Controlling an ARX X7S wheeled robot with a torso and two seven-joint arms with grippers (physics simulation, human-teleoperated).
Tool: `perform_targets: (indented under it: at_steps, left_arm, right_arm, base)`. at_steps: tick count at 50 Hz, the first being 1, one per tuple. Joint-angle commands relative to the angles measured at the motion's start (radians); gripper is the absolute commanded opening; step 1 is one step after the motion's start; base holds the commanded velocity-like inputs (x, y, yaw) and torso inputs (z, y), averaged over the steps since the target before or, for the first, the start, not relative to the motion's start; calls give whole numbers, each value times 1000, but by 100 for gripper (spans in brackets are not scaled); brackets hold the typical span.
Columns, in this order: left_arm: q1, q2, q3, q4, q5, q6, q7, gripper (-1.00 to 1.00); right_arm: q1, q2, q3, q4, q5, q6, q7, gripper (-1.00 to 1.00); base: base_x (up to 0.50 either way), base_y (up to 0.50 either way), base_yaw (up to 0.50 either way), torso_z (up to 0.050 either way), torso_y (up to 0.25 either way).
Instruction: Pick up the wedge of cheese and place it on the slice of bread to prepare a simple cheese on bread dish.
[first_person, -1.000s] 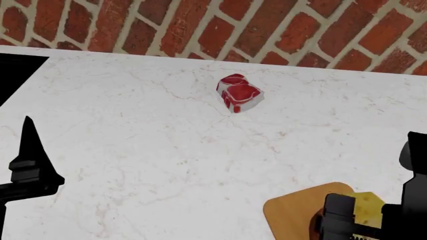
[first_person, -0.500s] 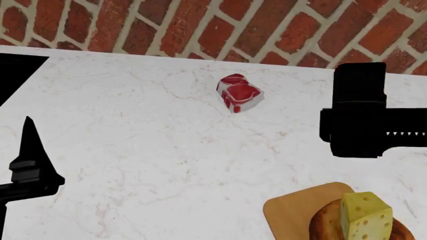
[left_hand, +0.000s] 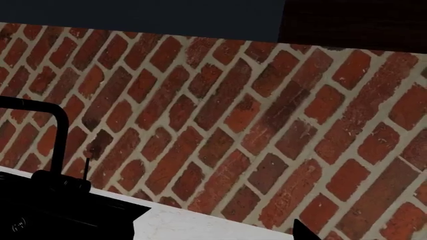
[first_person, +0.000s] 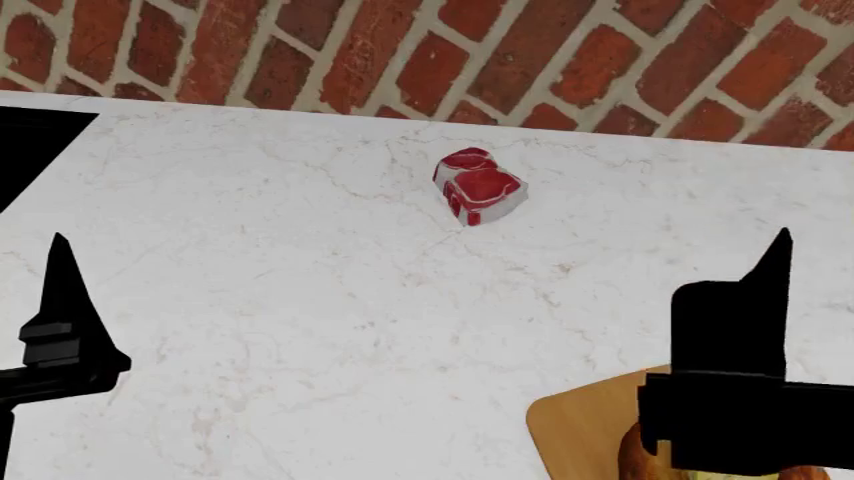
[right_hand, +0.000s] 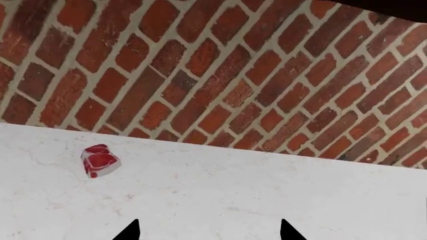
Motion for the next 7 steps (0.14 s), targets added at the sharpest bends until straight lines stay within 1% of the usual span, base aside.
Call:
perform_targets:
  at_steps: [1, 7]
  left_arm:
    - [0, -3, 2, 0, 0, 1, -3, 100]
    - [-1, -5, 5, -1, 0, -1, -3, 100]
  right_arm:
    - [25, 4, -170, -109, -112, -140, 2, 100]
    - [21, -11, -176, -101, -117, -141, 1, 100]
  base:
    - [0, 0, 0, 0, 0]
    - [0, 0, 0, 0, 0]
